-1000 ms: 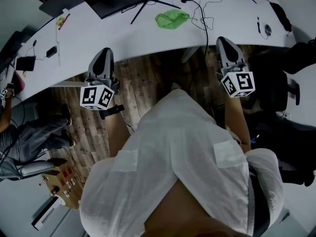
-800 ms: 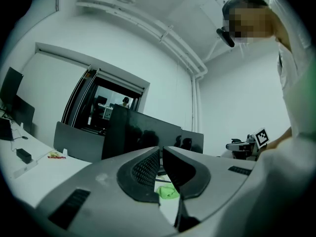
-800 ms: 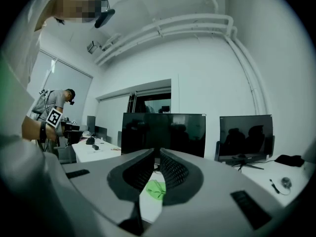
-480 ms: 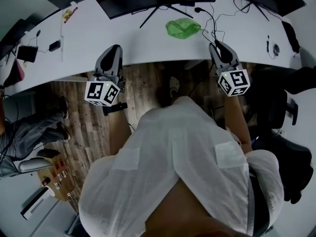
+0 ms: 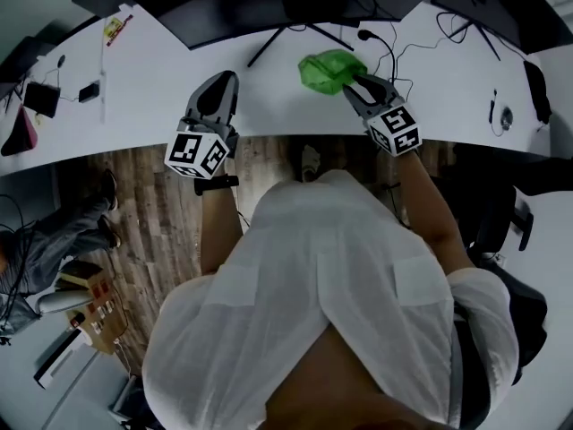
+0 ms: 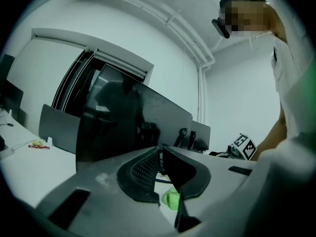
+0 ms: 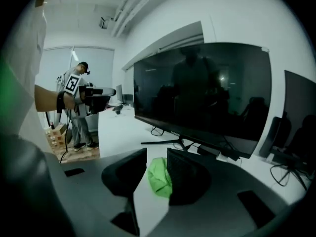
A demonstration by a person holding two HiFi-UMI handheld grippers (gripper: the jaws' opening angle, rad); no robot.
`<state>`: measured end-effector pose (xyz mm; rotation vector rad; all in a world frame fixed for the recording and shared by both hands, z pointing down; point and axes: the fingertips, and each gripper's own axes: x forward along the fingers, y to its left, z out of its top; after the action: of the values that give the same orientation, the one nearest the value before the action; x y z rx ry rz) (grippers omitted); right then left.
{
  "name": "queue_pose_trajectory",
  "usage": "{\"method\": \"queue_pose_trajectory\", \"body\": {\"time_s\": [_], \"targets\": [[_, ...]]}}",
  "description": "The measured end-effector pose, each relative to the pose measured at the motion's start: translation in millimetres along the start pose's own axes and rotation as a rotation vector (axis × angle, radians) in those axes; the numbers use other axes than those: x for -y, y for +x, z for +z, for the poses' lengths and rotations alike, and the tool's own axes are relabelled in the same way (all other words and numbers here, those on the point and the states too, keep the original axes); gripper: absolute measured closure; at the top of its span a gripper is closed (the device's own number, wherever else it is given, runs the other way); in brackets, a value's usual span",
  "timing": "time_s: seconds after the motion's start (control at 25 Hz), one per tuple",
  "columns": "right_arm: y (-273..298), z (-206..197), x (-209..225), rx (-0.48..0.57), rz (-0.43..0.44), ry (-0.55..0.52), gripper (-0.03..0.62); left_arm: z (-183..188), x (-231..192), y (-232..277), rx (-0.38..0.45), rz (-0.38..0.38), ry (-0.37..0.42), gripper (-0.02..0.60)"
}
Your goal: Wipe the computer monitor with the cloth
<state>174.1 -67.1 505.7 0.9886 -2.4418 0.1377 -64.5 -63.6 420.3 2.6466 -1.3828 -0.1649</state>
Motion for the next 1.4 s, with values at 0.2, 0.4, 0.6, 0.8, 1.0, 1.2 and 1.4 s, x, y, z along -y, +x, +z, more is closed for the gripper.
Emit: {"method": "queue_pose_trajectory", "body": {"time_s": [0.2, 0.4, 0.6, 0.8, 1.0, 1.2, 1.4], "targets": [[54, -38, 5, -0.159, 0.132, -0.061, 0.445, -12, -8, 34, -0.013, 0.012, -0.007, 0.555], [86, -75, 6, -0.298, 0.222, -0.133, 0.436, -22, -10, 57, -0.020, 0.025, -0.016, 0.555], [112, -99, 13, -0.409, 0.238, -0.208, 0.430, -32, -6, 74, -0.032, 0.004, -0.026, 0.555], [132, -124, 19, -0.540, 0.234, -0.291, 0.421, -40, -8, 85, -0.044, -0.015, -0.043, 0.555], [142, -130, 9, -0.613, 0.270, -0.378, 0.515, -42, -12, 90, -0.069, -0.046, -0.047, 0.555], [133, -87, -11, -0.591, 0.358, -0.189, 0.569, -48, -21, 90, -0.101, -0.070, -0.043, 0.555], [118, -4, -26, -0.470, 0.434, 0.274, 0.571, -51, -29, 91, -0.117, -0.090, -0.049, 0.555]]}}
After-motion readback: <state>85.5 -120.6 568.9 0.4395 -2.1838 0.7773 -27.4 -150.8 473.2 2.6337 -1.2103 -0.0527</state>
